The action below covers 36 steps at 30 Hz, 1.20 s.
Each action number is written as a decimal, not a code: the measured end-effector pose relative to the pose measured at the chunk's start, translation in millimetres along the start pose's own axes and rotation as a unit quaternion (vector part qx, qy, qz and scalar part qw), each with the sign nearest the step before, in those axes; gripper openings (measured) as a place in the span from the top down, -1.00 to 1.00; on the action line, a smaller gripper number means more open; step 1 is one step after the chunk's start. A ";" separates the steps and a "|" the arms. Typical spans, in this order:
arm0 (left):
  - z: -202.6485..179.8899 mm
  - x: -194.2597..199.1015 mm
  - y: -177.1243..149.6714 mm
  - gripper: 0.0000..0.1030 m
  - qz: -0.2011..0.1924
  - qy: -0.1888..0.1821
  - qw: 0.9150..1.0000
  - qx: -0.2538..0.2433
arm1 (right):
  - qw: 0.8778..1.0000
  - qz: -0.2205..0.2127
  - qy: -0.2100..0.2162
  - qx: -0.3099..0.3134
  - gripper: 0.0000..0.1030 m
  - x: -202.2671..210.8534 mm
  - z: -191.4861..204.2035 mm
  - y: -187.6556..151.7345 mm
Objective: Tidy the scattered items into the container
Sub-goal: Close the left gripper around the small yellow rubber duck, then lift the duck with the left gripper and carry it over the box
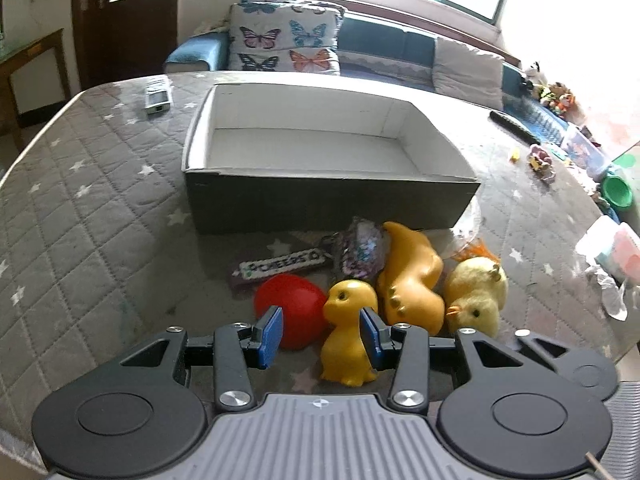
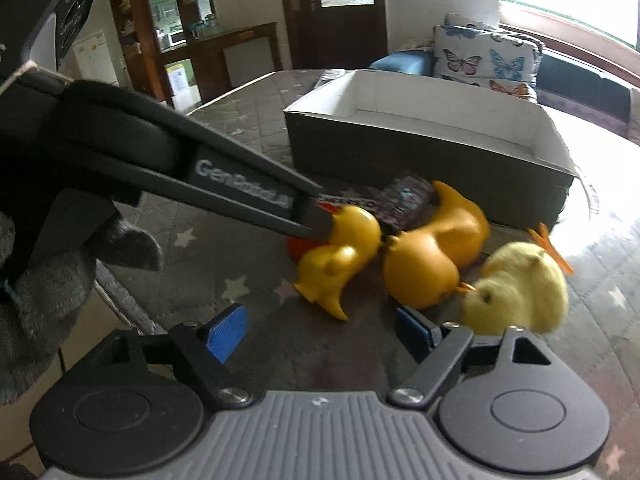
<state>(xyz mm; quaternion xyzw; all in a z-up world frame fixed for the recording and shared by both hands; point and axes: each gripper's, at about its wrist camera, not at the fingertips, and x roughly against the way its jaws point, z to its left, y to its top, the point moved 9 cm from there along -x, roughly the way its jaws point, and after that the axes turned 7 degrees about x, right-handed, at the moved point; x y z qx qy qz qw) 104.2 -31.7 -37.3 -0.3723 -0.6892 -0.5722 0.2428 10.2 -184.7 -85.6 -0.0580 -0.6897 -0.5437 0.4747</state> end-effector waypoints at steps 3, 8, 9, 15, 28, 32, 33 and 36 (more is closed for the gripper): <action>-4.2 -3.6 5.5 0.13 0.000 -0.008 1.000 -0.008 | 1.000 -0.001 0.008 0.002 -0.51 -6.0 1.7 5.7; -11.6 -13.3 8.0 0.13 0.013 -0.023 0.999 -0.025 | 1.000 0.003 0.022 -0.012 -0.27 -16.5 -0.1 11.6; -11.8 -16.0 7.9 0.13 0.017 -0.024 0.999 -0.027 | 1.000 0.004 0.023 -0.015 -0.23 -18.2 -1.3 11.8; -12.9 -27.9 6.4 0.13 0.036 -0.043 0.998 -0.024 | 0.999 0.012 0.028 -0.031 0.08 -26.0 -8.0 8.7; -12.3 -17.0 13.2 0.30 0.022 -0.063 0.998 -0.018 | 0.999 -0.007 0.031 -0.022 0.49 -12.6 -12.4 11.8; -17.1 -8.8 22.3 0.30 0.008 -0.072 0.997 -0.020 | 0.999 -0.023 0.024 -0.014 0.50 -6.0 -16.6 19.5; -18.0 -7.7 24.3 0.30 0.005 -0.073 0.997 -0.019 | 0.999 -0.026 0.023 -0.012 0.51 -4.1 -17.7 21.1; -21.6 -3.6 32.7 0.30 -0.003 -0.081 0.997 -0.015 | 0.999 -0.037 0.021 -0.009 0.51 3.6 -21.4 27.0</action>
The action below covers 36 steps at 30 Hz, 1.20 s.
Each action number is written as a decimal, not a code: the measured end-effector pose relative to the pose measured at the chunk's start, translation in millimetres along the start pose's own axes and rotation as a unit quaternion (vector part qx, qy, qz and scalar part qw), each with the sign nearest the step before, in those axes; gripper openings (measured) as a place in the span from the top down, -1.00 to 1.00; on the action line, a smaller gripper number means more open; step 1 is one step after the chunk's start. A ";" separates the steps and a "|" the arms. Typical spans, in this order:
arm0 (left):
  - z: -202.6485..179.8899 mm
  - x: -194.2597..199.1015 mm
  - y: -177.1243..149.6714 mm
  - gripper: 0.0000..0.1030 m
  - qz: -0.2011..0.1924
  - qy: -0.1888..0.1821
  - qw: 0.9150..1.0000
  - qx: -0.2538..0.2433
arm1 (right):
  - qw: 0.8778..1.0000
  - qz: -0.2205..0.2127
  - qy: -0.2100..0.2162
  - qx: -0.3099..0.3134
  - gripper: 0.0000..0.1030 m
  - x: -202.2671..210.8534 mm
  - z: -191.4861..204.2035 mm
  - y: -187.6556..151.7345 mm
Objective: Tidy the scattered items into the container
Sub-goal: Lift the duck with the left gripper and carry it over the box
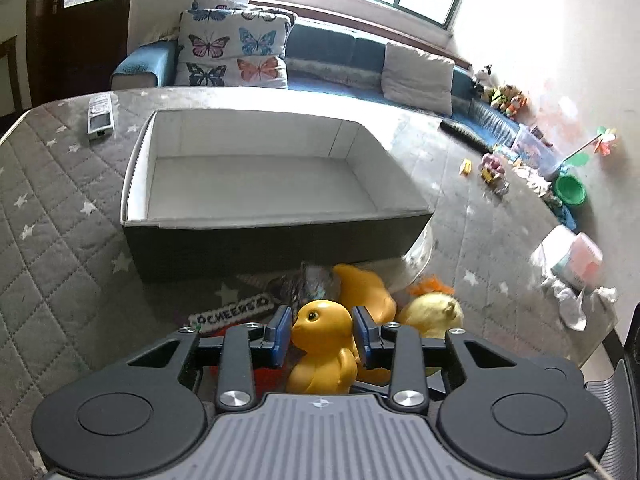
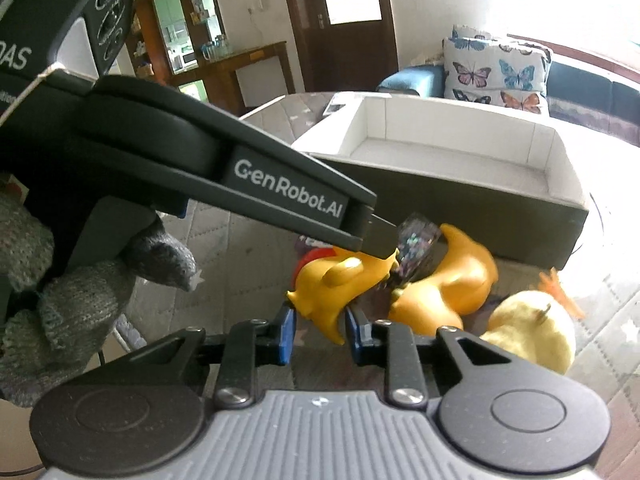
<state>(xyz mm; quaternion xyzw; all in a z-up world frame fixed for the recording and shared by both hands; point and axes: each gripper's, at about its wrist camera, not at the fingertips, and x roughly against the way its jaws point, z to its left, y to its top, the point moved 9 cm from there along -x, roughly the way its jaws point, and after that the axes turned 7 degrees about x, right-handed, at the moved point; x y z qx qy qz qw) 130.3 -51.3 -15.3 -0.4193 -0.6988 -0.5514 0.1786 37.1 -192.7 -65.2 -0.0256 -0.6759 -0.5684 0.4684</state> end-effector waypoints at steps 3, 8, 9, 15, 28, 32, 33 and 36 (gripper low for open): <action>-4.6 3.1 13.2 0.30 -0.011 -0.009 1.000 0.004 | 1.000 -0.014 -0.008 0.008 0.52 7.4 -3.5 8.2; -13.5 -1.5 48.7 0.30 -0.033 -0.021 0.999 0.006 | 0.999 -0.039 -0.024 0.022 0.52 10.3 -21.4 37.5; -15.6 -4.4 56.2 0.30 -0.036 -0.022 0.999 0.005 | 0.998 -0.043 -0.029 0.026 0.53 9.1 -26.2 43.6; -26.7 -34.2 99.4 0.30 -0.040 -0.028 0.999 0.001 | 0.997 -0.052 -0.042 0.030 0.53 -11.9 -63.0 80.9; -18.9 -128.5 141.8 0.30 0.006 -0.038 0.998 0.053 | 0.999 0.017 -0.044 0.020 0.54 -77.8 -131.6 98.3; -9.0 -148.6 137.7 0.30 0.027 -0.036 0.996 0.072 | 0.998 0.050 -0.039 0.022 0.54 -99.9 -139.1 89.0; -6.9 -152.5 136.3 0.30 0.032 -0.035 0.996 0.077 | 0.997 0.057 -0.037 0.023 0.54 -104.2 -139.8 86.4; -1.8 -158.3 133.1 0.30 0.039 -0.034 0.995 0.083 | 0.997 0.069 -0.036 0.025 0.54 -111.7 -141.3 82.4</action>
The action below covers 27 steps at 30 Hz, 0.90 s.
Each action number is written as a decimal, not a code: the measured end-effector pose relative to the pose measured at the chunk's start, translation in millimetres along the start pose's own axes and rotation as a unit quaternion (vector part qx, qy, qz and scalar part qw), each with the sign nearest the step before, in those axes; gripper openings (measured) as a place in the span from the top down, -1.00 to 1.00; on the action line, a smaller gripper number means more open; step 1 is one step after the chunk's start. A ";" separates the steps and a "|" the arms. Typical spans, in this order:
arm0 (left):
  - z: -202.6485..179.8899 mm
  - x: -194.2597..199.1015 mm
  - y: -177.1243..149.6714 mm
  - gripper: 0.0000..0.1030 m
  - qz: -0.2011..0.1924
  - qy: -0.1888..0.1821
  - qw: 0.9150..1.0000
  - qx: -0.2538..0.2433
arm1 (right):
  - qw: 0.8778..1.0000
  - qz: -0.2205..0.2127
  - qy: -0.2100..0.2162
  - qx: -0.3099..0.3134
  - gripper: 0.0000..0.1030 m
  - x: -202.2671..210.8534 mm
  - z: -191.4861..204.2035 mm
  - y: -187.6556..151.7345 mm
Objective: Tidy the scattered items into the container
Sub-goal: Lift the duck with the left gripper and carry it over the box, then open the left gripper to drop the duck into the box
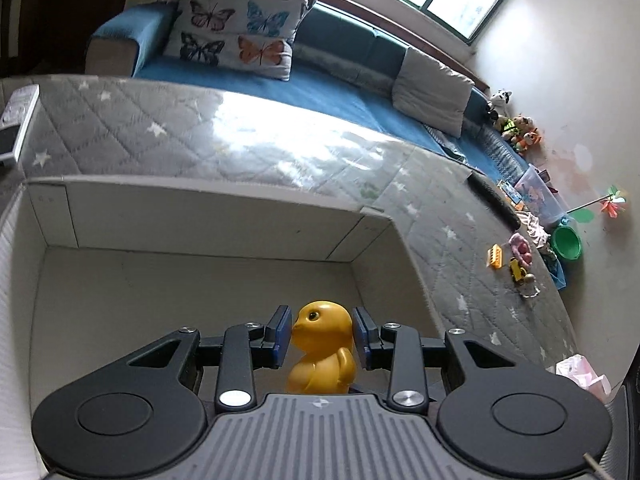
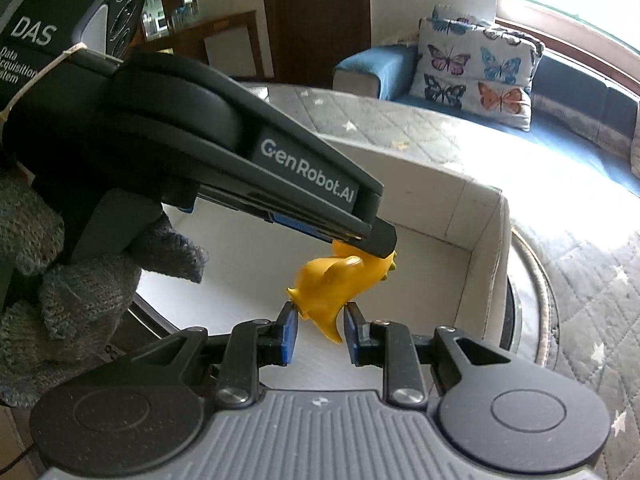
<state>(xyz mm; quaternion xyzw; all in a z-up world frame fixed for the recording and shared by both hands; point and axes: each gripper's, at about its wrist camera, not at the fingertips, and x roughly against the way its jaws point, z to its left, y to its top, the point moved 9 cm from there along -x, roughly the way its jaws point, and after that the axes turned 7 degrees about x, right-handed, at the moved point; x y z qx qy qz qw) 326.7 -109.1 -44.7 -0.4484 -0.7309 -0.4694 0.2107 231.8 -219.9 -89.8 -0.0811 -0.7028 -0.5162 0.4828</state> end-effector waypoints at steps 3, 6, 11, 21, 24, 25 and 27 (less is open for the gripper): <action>4.0 -3.1 -1.8 0.34 0.005 0.005 1.000 0.005 | 1.000 0.005 -0.004 0.001 0.51 -1.1 3.1 -3.5; 7.5 -4.0 -3.7 0.34 0.007 0.009 1.000 0.011 | 1.000 0.006 -0.010 -0.002 0.49 0.9 5.7 -6.9; 8.5 7.3 -4.2 0.34 0.000 0.011 1.000 0.012 | 1.000 -0.010 -0.027 -0.010 0.40 14.6 7.7 -11.2; -5.4 43.2 -18.1 0.30 -0.025 0.004 1.000 -0.006 | 0.995 -0.069 -0.067 -0.019 -0.13 67.8 19.7 -20.4; -8.5 53.6 -28.4 0.30 -0.028 0.000 1.000 -0.006 | 0.994 -0.081 -0.074 -0.025 -0.33 75.2 19.5 -21.0; -9.4 56.8 -31.9 0.30 -0.029 -0.001 1.000 -0.006 | 0.993 -0.084 -0.075 -0.027 -0.39 79.1 21.5 -24.2; -11.5 63.5 -39.0 0.30 -0.031 -0.003 0.999 -0.008 | 0.993 -0.087 -0.076 -0.030 -0.40 86.7 25.7 -31.5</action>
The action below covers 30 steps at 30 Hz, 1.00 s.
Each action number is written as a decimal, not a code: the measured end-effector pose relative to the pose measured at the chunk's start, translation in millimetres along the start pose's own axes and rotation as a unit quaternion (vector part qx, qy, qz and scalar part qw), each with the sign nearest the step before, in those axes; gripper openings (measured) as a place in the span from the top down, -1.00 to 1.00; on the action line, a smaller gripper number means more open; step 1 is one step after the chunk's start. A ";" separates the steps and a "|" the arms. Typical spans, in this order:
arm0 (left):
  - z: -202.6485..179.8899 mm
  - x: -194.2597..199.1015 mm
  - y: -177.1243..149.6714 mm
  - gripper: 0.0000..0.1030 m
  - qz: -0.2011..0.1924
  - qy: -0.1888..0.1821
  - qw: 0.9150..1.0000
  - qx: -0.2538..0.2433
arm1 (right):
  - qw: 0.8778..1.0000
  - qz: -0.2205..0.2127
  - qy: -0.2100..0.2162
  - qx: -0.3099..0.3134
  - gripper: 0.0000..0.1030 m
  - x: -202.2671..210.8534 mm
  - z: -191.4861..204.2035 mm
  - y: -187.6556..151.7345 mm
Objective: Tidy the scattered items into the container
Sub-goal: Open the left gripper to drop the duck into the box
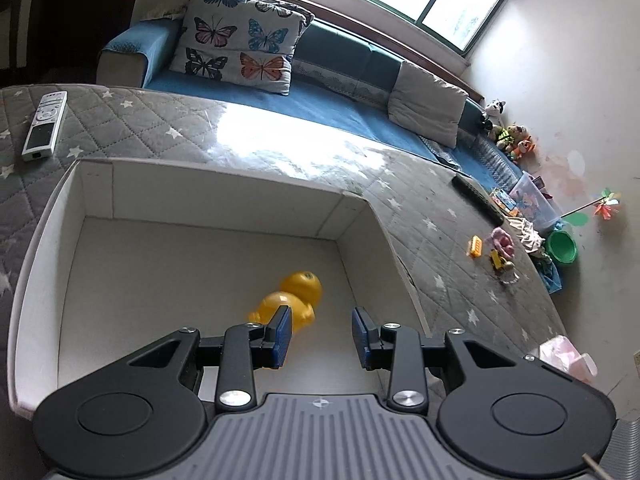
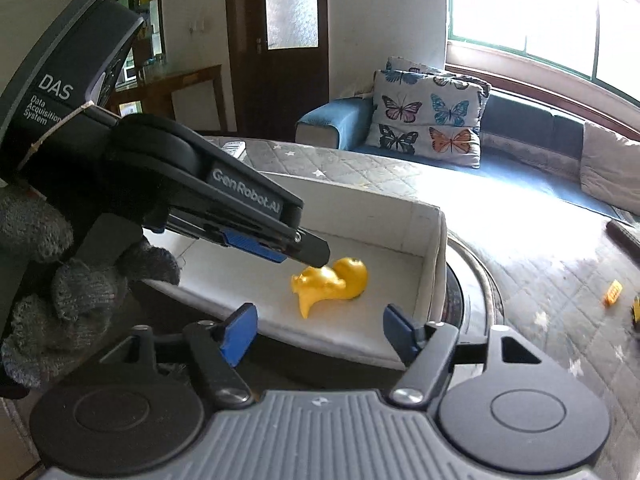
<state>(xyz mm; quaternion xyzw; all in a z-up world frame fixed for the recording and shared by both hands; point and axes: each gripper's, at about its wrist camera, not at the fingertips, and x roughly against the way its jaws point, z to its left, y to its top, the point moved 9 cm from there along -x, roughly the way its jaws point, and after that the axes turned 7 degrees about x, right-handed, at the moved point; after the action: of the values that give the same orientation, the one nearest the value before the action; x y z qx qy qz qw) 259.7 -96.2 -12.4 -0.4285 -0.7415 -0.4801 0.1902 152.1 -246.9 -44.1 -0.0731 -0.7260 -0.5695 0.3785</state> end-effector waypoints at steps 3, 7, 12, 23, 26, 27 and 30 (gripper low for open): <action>-3.2 10.9 -11.5 0.30 -0.003 -0.005 1.000 -0.003 | 1.000 -0.004 -0.003 -0.004 -0.55 13.5 6.4 -10.1; -5.7 22.3 -28.7 0.30 -0.004 -0.009 1.000 -0.005 | 1.000 -0.007 -0.011 -0.008 -0.62 29.4 12.1 -24.8; -13.6 31.9 -46.9 0.30 -0.003 -0.014 1.000 -0.014 | 1.000 -0.008 -0.014 -0.025 -0.65 44.2 14.3 -41.3; -31.0 27.3 -84.2 0.30 0.023 -0.019 0.999 -0.036 | 0.999 0.006 -0.025 -0.044 -0.74 49.4 14.1 -69.2; -34.4 26.6 -90.3 0.30 0.027 -0.019 0.999 -0.040 | 0.998 0.010 -0.026 -0.051 -0.74 50.2 15.5 -75.8; -35.7 26.4 -92.1 0.30 0.028 -0.019 0.999 -0.042 | 0.998 0.012 -0.026 -0.053 -0.74 50.2 15.9 -78.0; -39.0 25.1 -97.3 0.30 0.033 -0.020 0.998 -0.047 | 0.998 0.017 -0.028 -0.056 -0.74 48.5 16.8 -84.0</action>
<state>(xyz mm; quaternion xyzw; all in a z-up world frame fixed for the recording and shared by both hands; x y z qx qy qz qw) 161.0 -135.7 -30.2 -0.4706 -0.7072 -0.4993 0.1705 65.0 -276.5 -79.3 -0.1225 -0.7018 -0.6003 0.3633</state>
